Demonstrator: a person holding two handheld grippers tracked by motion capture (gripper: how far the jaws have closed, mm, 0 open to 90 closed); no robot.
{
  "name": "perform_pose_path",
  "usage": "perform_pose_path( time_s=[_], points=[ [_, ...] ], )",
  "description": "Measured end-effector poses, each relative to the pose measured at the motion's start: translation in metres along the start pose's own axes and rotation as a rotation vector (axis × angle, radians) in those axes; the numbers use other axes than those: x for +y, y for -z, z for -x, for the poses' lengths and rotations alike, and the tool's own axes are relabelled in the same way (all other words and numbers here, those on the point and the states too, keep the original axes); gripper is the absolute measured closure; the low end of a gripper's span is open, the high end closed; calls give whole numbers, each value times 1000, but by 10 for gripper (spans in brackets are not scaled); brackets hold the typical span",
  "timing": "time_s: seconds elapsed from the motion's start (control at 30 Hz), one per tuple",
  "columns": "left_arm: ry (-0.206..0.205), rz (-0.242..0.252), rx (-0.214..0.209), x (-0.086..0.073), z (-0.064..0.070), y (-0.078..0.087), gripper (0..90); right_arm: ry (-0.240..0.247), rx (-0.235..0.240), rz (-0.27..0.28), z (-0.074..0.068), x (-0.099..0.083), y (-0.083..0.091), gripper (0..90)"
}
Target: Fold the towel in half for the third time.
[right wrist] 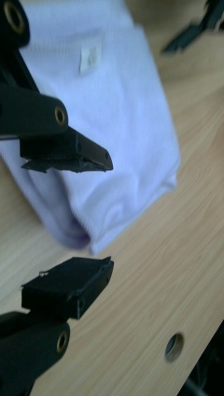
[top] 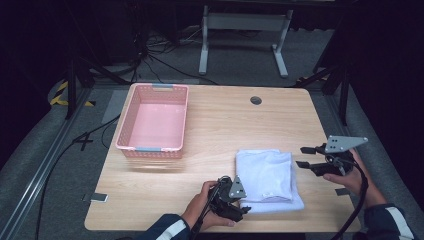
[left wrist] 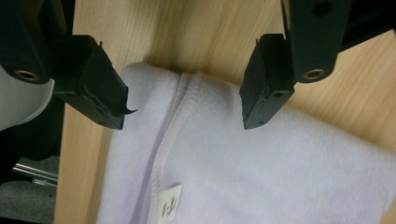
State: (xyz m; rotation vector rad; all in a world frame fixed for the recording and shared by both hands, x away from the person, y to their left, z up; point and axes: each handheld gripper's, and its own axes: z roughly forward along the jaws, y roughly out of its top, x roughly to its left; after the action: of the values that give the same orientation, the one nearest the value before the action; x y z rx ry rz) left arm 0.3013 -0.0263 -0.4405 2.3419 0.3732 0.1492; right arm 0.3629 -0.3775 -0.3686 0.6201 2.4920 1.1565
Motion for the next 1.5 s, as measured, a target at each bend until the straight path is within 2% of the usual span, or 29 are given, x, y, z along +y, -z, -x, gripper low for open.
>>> perform_pose_path(
  time_s=[0.07, 0.2, 0.23, 0.27, 0.3, 0.37, 0.4, 0.43, 0.47, 0.5, 0.57, 0.63, 0.67, 0.73, 0.77, 0.87, 0.93, 1.0, 1.03, 1.07, 1.13, 1.17, 1.23, 1.3, 1.37, 1.4, 1.43, 1.47, 1.5],
  points=[
    [34, -19, 11, -6, -2, -3, 335, 34, 82, 9, -19, -1, -2, 521],
    [78, -36, 20, -12, -4, -7, 331, 97, 208, -25, -58, -7, -20, 527],
    [89, -33, 22, -12, -4, -8, 324, 118, 225, -54, -65, -9, -25, 527],
    [89, -33, 22, -12, -4, -8, 318, 118, 225, -54, -65, -9, -25, 527],
    [101, -34, 14, -13, -5, -9, 320, 164, 258, -118, -76, -15, -36, 523],
    [111, -38, 16, -14, -4, -16, 333, 163, 266, -159, -79, -20, -43, 551],
    [111, -38, 16, -14, -4, -16, 349, 163, 266, -159, -79, -20, -43, 551],
    [110, -33, 10, -15, -4, -19, 360, 179, 260, -195, -79, -25, -48, 606],
    [110, -33, 10, -15, -4, -19, 375, 179, 260, -195, -79, -25, -48, 606],
    [108, -35, 12, -15, -5, -19, 375, 182, 249, -201, -79, -26, -49, 651],
    [92, -30, 16, -15, -7, -18, 493, 185, 222, -192, -77, -28, -48, 811],
    [71, -44, 17, -14, -6, -16, 640, 209, 221, -161, -77, -28, -42, 867],
    [53, -55, 34, -14, -4, -16, 681, 210, 225, -147, -77, -27, -39, 870],
    [40, -67, 39, -15, -3, -13, 724, 219, 250, -110, -78, -26, -31, 875],
    [27, -62, 40, -16, -3, -13, 749, 221, 253, -109, -79, -27, -30, 876],
    [-1, -77, 38, -15, 0, -9, 788, 239, 297, -132, -85, -34, -26, 875],
    [-16, -79, 50, -17, 1, -8, 826, 236, 305, -172, -86, -41, -26, 867],
    [12, -63, 3, -19, -1, -8, 743, 219, 289, -198, -85, -48, -27, 798],
    [8, -57, 6, -18, 0, -9, 657, 193, 288, -187, -84, -50, -28, 719],
    [18, -38, -5, -17, 0, -9, 574, 169, 281, -173, -83, -51, -27, 705],
    [36, 7, -18, -14, 3, -10, 404, 178, 262, -164, -83, -50, -25, 604],
    [41, 8, -24, -13, 5, -11, 320, 171, 249, -145, -82, -48, -24, 516],
    [48, 3, -16, -10, 8, -17, 234, 122, 203, -112, -76, -44, -20, 477],
    [56, -4, -7, -8, 9, -22, 194, 70, 99, -76, -66, -40, -16, 389],
    [55, -15, 0, -7, 9, -28, 173, -16, 18, -22, -50, -36, -16, 373],
    [55, -23, 12, -6, 8, -31, 174, -43, -20, -15, -43, -35, -18, 345],
    [55, -23, 12, -6, 8, -31, 168, -56, -49, -26, -33, -34, -22, 334],
    [72, -29, 7, -6, 7, -34, 160, -70, -57, -34, -26, -33, -25, 324],
    [72, -29, 7, -6, 7, -34, 161, -70, -57, -34, -26, -33, -25, 324]
  ],
)
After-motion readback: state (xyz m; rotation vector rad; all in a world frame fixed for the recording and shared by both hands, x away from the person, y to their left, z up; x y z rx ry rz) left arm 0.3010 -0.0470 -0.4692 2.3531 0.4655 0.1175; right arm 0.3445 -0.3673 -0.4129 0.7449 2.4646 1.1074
